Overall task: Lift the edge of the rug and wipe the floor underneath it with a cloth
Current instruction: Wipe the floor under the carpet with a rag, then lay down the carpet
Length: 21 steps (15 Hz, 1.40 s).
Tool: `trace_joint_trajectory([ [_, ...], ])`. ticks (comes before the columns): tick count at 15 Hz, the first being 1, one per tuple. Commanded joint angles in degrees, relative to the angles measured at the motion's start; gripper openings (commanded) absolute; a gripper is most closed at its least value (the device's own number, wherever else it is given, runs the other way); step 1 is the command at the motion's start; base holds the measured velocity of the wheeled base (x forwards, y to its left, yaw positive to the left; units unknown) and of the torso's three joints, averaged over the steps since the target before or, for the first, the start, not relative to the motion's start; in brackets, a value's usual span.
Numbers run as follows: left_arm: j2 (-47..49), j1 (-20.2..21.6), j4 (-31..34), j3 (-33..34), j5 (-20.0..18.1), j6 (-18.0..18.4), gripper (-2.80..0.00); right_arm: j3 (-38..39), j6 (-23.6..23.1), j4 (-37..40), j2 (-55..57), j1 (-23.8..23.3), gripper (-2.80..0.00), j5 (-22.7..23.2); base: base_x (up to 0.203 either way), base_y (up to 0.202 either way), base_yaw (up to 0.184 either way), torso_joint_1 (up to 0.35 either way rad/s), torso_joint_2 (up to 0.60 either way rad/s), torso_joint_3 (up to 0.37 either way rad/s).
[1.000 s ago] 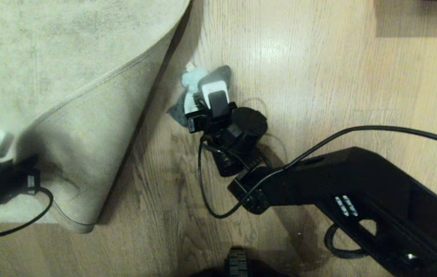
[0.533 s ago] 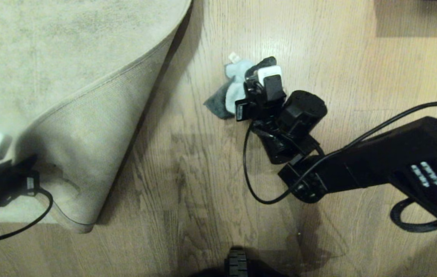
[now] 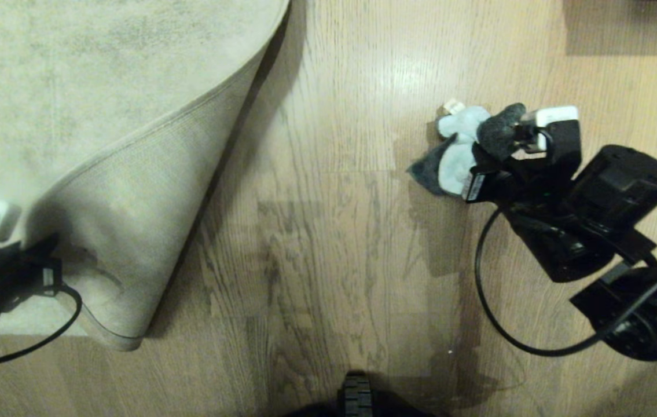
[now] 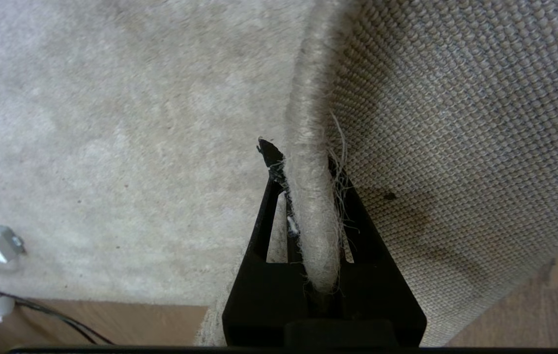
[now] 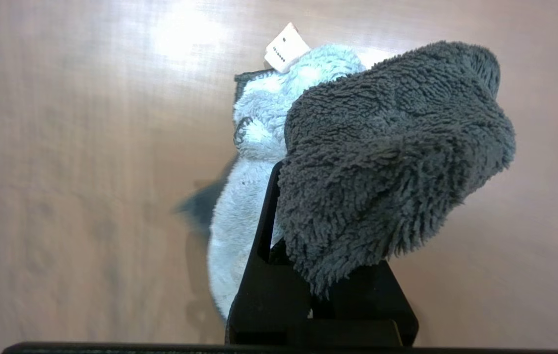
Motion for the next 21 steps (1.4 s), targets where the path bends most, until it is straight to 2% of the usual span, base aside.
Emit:
trace_joint_trajectory([
  [1,-0.14,-1.15,-0.38,0.08,0.00,0.07,-2.80,10.30,1.17,-0.52,-11.31,-2.72,-2.80,0.19,0.000,0.000,0.000,0.000,0.00,0.000],
  [7,-0.15,-1.39,-0.71,1.25,0.01,0.15,-2.80,38.77,3.58,0.13,-34.32,-8.48,-2.80,6.72,0.000,0.000,0.000,0.000,0.00,0.000],
  [8,-0.08,-1.38,-1.60,1.73,0.01,0.15,-2.80,41.17,3.75,1.82,-38.02,-9.06,-2.80,6.85,0.000,0.000,0.000,0.000,0.00,0.000],
  [10,0.20,-1.49,-3.47,2.75,0.01,0.15,-2.80,41.71,3.91,12.03,-47.79,-9.64,-2.80,6.79,0.000,0.000,0.000,0.000,0.00,0.000],
  [12,0.20,-1.93,-4.07,2.97,0.01,0.06,-2.80,41.71,4.06,26.40,-60.73,-9.81,-2.80,6.95,0.000,0.000,0.000,0.000,0.00,0.000],
  [14,0.20,-1.93,-4.07,2.97,0.01,0.06,-2.80,41.71,4.14,40.04,-74.71,-9.81,-2.80,7.99,0.000,0.000,0.000,0.000,0.00,0.000],
  [16,0.29,-1.93,-4.07,3.06,0.01,0.06,-2.80,41.71,4.29,50.37,-84.40,-9.78,-2.80,9.98,0.000,0.000,0.000,0.000,0.00,0.000],
  [19,0.38,-2.19,-4.07,3.06,0.01,0.15,-2.80,41.71,6.05,71.35,-85.89,-9.73,-2.80,16.49,0.000,0.000,0.000,0.000,0.00,0.000],
  [21,0.38,-2.19,-4.07,3.05,0.01,0.15,-2.80,41.71,10.25,76.90,-85.54,-9.71,-2.80,19.52,0.000,0.000,0.000,0.000,0.00,0.000],
])
